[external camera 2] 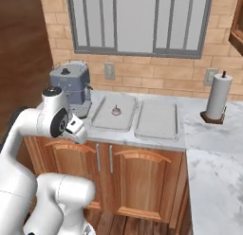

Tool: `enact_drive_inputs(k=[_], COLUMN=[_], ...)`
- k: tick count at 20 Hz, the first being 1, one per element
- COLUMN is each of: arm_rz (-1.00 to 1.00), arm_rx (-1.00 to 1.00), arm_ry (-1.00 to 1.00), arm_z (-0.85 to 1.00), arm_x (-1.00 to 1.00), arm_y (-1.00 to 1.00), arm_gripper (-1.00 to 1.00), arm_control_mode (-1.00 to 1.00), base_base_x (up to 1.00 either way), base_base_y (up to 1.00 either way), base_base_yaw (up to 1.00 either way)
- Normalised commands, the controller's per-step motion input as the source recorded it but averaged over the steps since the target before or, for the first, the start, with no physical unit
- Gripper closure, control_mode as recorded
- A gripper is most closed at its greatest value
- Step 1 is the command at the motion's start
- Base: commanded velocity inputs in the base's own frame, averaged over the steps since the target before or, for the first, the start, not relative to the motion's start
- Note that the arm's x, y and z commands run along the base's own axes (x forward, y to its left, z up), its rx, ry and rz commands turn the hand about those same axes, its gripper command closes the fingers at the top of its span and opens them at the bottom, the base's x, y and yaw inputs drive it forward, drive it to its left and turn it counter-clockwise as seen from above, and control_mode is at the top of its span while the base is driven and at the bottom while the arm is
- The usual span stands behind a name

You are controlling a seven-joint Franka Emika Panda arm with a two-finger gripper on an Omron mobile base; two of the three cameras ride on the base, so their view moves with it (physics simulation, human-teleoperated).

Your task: Place one garlic and one fish in each tupperware on the nearby counter, to pack two identical lunches.

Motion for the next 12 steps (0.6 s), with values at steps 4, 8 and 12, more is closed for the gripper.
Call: enact_drive_inputs(k=[4, 8, 12], arm_rz=[0.00, 0.00, 0.00], arm_rx=[0.00, 0.00, 0.00], arm_ry=[0.00, 0.00, 0.00], arm_z=[0.00, 0.00, 0.00], arm_x=[0.00, 0.00, 0.00], arm_y=[0.00, 0.00, 0.00], arm_gripper=[-1.00, -1.00, -1.00], arm_control_mode=[1.00, 1.00, 1.00], base_base_x=[-1.00, -1.00, -1.00], base_base_y=[0.64, 0.84, 1.00], base_base_yaw=[0.00, 0.00, 0.00])
